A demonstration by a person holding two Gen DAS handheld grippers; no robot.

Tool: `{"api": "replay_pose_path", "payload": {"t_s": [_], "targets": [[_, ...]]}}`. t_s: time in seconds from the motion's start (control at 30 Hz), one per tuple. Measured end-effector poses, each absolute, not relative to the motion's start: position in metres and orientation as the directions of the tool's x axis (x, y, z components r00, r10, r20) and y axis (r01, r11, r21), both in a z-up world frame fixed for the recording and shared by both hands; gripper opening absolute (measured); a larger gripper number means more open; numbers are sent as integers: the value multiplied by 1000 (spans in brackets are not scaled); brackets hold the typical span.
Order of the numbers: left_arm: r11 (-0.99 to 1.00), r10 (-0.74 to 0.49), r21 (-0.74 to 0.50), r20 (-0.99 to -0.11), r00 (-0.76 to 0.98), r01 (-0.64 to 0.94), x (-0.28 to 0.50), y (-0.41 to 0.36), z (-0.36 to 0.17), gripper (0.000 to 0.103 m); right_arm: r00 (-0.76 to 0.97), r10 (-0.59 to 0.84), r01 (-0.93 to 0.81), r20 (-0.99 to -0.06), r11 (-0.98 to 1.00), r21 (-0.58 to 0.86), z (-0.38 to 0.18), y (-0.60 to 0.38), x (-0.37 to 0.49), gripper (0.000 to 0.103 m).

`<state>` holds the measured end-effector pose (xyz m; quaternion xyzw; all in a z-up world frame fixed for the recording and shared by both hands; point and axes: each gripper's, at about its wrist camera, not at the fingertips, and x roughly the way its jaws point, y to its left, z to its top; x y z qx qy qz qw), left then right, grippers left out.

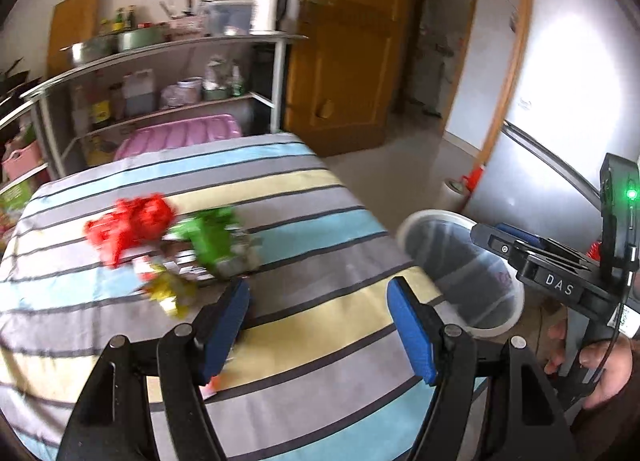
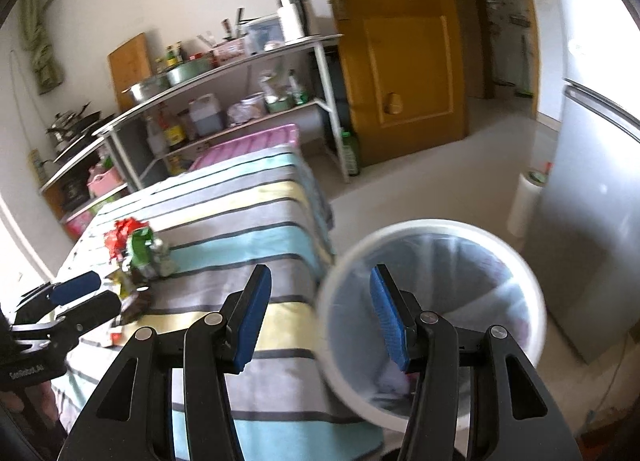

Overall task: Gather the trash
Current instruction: 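Move both tools back over the trash on the table, then grasp the clear plastic cup with the left tool while the right tool grasps the green snack bag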

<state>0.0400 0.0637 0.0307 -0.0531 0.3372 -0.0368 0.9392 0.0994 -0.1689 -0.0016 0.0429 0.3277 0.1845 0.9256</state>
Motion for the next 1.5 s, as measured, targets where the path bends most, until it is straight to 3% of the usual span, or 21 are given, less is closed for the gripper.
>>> {"api": "replay_pose_path", "payload": {"t_s": [0.1,0.47,0.93,1.17,1.5], "targets": [[995,-34,-94,-615,787,-31,25,86,33,76,702,395,-351,-593,916,195,-3,-149,100,53],[987,17,-114,-644,764,-117,-5,144,13,78,630,473,-472,-616,863,180,-10,-83,104,53],[982,-63,-171,-707,704,-83,3,153,-22,78,460,557,-631,-691,753,186,-22,-9,127,53],[978,-75,-189,-718,692,-90,15,156,-30,78,431,599,-657,-674,721,221,-19,15,137,52],[973,-99,-213,-729,677,-87,21,157,-35,78,401,573,-690,-714,702,176,-25,51,148,50]]}}
